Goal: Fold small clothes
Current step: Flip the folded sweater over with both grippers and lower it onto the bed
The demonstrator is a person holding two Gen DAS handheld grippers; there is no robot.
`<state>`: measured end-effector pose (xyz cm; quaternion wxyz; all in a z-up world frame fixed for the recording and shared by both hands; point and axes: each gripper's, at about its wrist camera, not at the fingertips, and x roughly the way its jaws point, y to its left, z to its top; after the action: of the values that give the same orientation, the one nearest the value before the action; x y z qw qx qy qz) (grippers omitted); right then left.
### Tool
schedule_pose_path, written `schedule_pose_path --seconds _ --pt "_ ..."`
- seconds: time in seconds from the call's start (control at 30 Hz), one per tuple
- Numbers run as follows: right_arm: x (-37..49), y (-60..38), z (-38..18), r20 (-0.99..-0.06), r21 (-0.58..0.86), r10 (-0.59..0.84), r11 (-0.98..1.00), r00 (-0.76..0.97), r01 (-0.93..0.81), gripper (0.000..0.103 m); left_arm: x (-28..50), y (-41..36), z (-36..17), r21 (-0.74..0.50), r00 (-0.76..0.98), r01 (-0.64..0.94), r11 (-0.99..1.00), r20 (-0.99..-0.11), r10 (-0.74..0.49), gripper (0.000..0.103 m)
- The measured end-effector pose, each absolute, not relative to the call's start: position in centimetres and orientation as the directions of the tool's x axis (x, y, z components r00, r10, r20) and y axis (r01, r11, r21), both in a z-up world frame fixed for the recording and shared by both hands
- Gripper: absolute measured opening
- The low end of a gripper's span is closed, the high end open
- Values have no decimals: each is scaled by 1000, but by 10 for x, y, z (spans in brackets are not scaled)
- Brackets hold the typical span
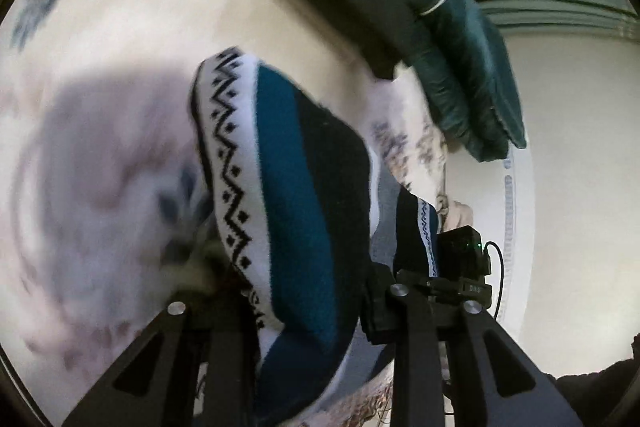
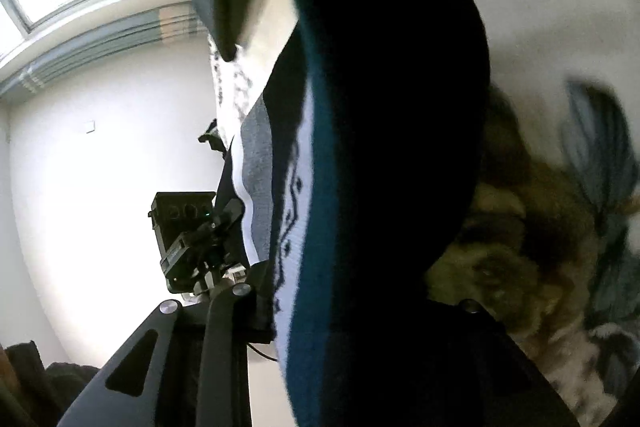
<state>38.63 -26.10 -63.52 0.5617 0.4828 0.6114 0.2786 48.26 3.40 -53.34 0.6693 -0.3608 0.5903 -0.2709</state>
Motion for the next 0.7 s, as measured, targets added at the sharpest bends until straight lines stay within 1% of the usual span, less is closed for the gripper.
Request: schedule_pose_path --seconds 0.17,0.3,0.4,0.57,0.7 --pt "450 -263 -581 -430 895 891 398 146 204 30 559 31 -478 -797 227 27 603 -583 -780 24" --pt "531 -262 -544 -438 898 878 415 194 147 30 634 33 -450 -794 298 74 604 -560 -773 24" --pt "595 -257 -529 -455 891 862 439 222 121 30 700 37 -440 -779 335 99 619 -559 -758 24" --pt "688 -242 -532 -500 866 834 486 234 117 30 782 44 -448 -724 347 120 679 -610 -712 24" --pt "729 -229 -552 -559 829 797 538 228 152 30 822 50 -481 -680 290 80 729 -683 -670 25"
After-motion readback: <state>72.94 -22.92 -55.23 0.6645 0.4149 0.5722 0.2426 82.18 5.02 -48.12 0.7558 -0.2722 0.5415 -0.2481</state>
